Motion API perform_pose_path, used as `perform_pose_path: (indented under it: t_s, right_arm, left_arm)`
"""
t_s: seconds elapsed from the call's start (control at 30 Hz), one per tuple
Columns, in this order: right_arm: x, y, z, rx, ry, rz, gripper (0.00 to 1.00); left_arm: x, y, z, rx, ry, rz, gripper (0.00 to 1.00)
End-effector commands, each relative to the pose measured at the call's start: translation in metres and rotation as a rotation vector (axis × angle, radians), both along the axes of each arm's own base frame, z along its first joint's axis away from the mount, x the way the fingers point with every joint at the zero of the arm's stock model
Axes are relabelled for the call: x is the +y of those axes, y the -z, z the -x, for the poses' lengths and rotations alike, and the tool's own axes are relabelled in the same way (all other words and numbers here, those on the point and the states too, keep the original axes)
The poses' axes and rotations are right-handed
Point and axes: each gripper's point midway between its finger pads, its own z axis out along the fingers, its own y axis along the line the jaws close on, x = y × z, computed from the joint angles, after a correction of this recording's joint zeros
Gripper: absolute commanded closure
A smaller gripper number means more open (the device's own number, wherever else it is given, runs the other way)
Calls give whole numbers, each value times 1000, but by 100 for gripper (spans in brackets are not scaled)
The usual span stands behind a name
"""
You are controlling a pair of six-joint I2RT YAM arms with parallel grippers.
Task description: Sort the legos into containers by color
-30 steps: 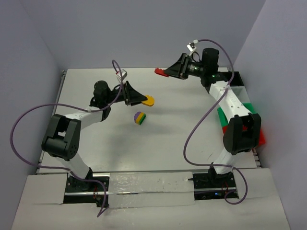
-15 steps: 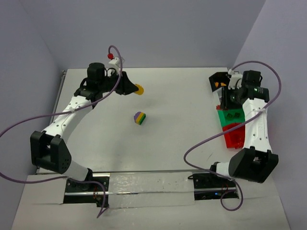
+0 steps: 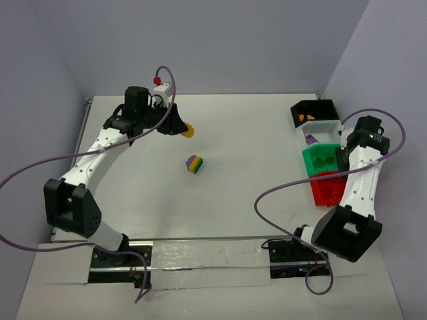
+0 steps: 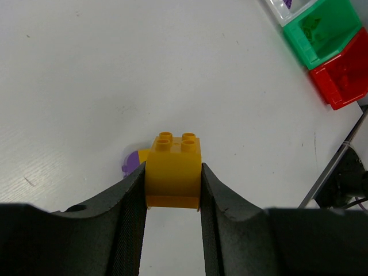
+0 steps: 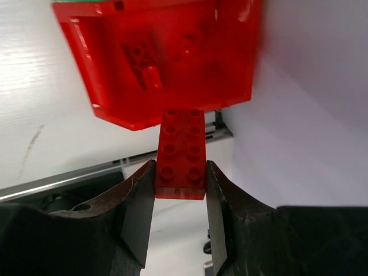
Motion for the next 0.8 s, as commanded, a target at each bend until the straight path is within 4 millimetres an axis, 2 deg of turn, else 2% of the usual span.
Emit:
perform_pose_path:
  t_s: [0.0,0.17,0.2,0.23,0.27,0.3,0.37,0.4,0.43,0.53,0.63,0.7,0.73,0.77]
  right_arm:
    - [-22,14,-4,37,18,50,100]
    - [-36,29,-15,23,40,65,100]
    - [-38,31,-18,23,43,66,94]
    - [-41,35,-23,22,49,69,84]
    - [-42,35,-24,21,50,69,84]
    - [-44,37,-26,29,59,66,57]
    - [-41,36,-28,26,59,47,28]
    - [-40,33,-30,20,55,42,17]
    - [-38,28,-32,12,50,41,10]
    - [-29,11,-40,-25,15,24,5]
    - [0,-5,-56,-98,-72,-66,5]
    - [63,-29,-84,-218,-266,-197,4]
    - [81,-33,-89,-250,-305,-251,3]
    - [119,-42,-99,-304,-412,-340,3]
  left_arm:
    - [0,-25,-5,-69,3,-7,100]
    - [0,-31,-5,-89,2,-3,100]
    - [0,-31,-5,-88,3,-1,100]
    - [-1,-30,-6,-86,4,3,100]
    - [-1,-31,-6,-88,4,4,100]
    - [-1,-30,-6,-84,5,4,100]
    - [-3,-29,-5,-78,14,9,100]
    - [-4,-29,-3,-79,20,14,100]
    - [-5,-29,-2,-80,27,20,100]
    - [-10,-32,6,-78,66,56,100]
    - [-20,-36,20,-51,156,123,100]
    - [-29,-47,35,-15,247,232,100]
    - [-33,-48,44,4,298,265,100]
    - [-36,-52,48,12,325,299,100]
